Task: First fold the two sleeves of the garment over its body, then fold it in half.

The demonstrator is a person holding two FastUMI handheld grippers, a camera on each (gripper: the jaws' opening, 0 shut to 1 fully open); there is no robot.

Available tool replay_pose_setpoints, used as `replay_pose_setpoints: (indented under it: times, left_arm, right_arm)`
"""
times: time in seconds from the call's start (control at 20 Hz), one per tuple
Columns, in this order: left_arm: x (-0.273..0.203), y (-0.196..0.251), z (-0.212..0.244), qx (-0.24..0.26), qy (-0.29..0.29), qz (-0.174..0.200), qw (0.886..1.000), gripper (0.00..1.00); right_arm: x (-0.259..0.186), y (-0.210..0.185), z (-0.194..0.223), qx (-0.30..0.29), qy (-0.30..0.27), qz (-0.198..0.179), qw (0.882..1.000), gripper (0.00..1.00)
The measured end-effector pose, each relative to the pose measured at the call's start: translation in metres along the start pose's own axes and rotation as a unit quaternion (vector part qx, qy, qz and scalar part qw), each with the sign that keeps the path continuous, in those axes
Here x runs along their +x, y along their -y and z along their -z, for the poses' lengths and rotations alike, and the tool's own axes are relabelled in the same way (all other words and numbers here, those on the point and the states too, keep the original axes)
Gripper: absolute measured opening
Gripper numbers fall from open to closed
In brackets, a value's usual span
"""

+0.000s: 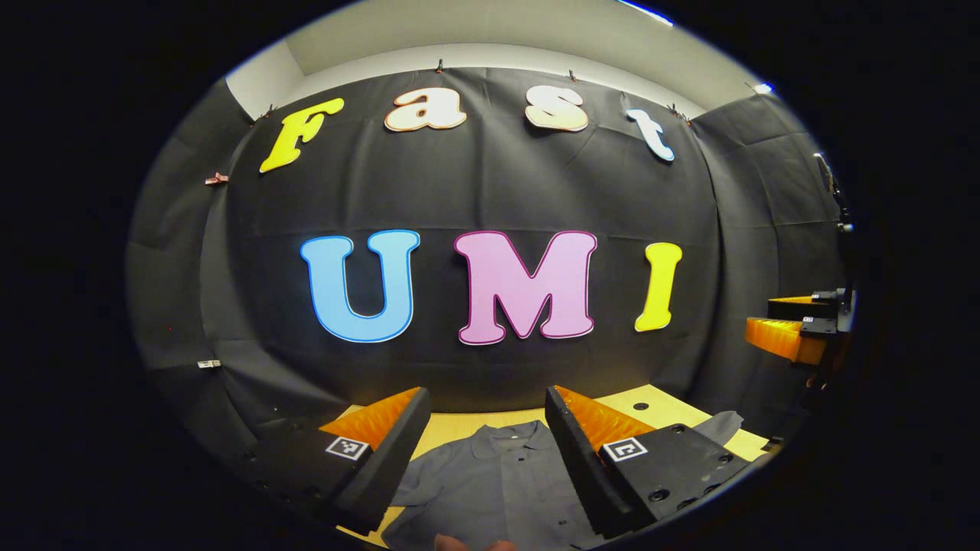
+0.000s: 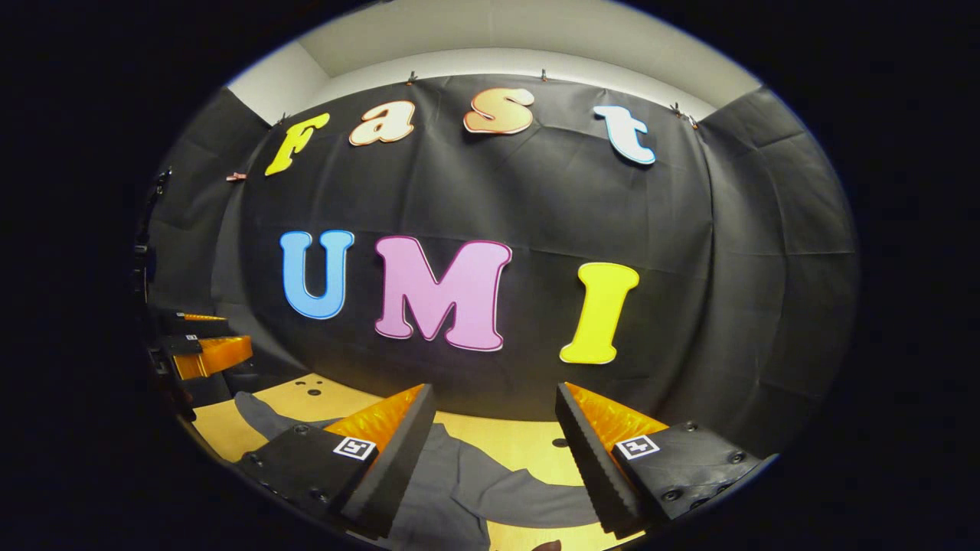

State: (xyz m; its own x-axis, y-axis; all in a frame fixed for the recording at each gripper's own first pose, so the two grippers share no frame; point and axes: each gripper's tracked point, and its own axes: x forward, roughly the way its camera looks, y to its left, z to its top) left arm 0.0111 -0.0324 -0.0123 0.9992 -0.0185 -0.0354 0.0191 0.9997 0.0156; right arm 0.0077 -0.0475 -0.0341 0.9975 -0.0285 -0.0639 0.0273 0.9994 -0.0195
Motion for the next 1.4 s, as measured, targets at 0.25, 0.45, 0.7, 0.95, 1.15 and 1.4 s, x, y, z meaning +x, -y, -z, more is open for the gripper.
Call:
replay_pose_setpoints:
  times: [0.25,0.45,0.7,0.95,1.15,1.4]
  left_arm:
    - [0.003,0.009,0.012,0.001,-0.014,0.001,1.000,0.95]
    - [0.007,0.018,0.018,0.016,-0.023,0.000,1.000,0.95]
    - [0.013,0.029,0.030,0.030,-0.044,-0.005,0.999,0.95]
    - [0.022,0.032,0.040,0.015,-0.065,-0.032,0.997,0.94]
    - [0.023,0.032,0.053,0.010,-0.087,-0.057,0.995,0.97]
    - [0.022,0.028,0.061,0.016,-0.109,-0.080,0.991,0.97]
  right_arm:
    - [0.010,0.073,0.045,-0.024,-0.040,0.052,0.998,0.98]
    - [0.017,0.130,0.089,-0.036,-0.066,0.094,0.993,0.98]
    - [0.032,0.179,0.165,0.005,-0.125,0.122,0.985,0.98]
    - [0.043,0.220,0.254,0.034,-0.192,0.153,0.969,0.98]
    - [0.051,0.235,0.314,0.058,-0.242,0.155,0.956,0.98]
    - [0.052,0.248,0.373,0.072,-0.293,0.159,0.940,0.98]
